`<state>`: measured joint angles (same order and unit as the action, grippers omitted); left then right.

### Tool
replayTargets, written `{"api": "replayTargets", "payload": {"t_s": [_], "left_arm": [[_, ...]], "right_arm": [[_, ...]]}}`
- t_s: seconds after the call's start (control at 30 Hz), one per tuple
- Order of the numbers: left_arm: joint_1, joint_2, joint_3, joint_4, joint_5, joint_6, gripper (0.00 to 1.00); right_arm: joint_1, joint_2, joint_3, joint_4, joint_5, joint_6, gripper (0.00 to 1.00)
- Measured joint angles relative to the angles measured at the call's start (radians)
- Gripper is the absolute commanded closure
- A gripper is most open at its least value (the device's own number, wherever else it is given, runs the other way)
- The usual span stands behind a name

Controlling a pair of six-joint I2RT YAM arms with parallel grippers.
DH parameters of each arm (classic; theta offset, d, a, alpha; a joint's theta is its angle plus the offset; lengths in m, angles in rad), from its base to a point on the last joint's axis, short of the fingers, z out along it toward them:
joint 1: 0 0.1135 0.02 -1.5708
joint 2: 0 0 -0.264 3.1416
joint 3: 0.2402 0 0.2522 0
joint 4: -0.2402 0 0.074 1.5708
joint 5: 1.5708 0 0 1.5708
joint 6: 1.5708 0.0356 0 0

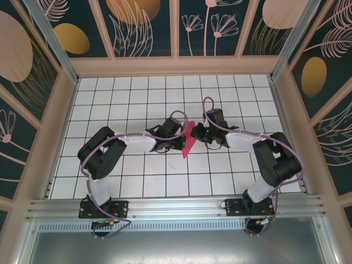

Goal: Fold a paper plane with a square sheet of paper (pick it up from the middle)
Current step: Third fold the triangle at the center of the table.

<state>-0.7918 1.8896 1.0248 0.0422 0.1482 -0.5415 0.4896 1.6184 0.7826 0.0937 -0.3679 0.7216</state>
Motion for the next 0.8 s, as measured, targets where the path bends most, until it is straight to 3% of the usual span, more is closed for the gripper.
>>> {"api": "replayTargets", "payload": {"t_s": [0.53, 0.8], "left_arm": [[0.000, 0.020, -0.001, 0.007, 0.004, 0.025, 0.96], [0.002, 0.012, -0.045, 0.078, 0.035, 0.010, 0.97]], "right_arm": [[0.001, 0.141, 0.017, 0.010, -0.013, -0.003, 0.90], [0.001, 0.085, 0.021, -0.052, 0.018, -0.028, 0.83]]}}
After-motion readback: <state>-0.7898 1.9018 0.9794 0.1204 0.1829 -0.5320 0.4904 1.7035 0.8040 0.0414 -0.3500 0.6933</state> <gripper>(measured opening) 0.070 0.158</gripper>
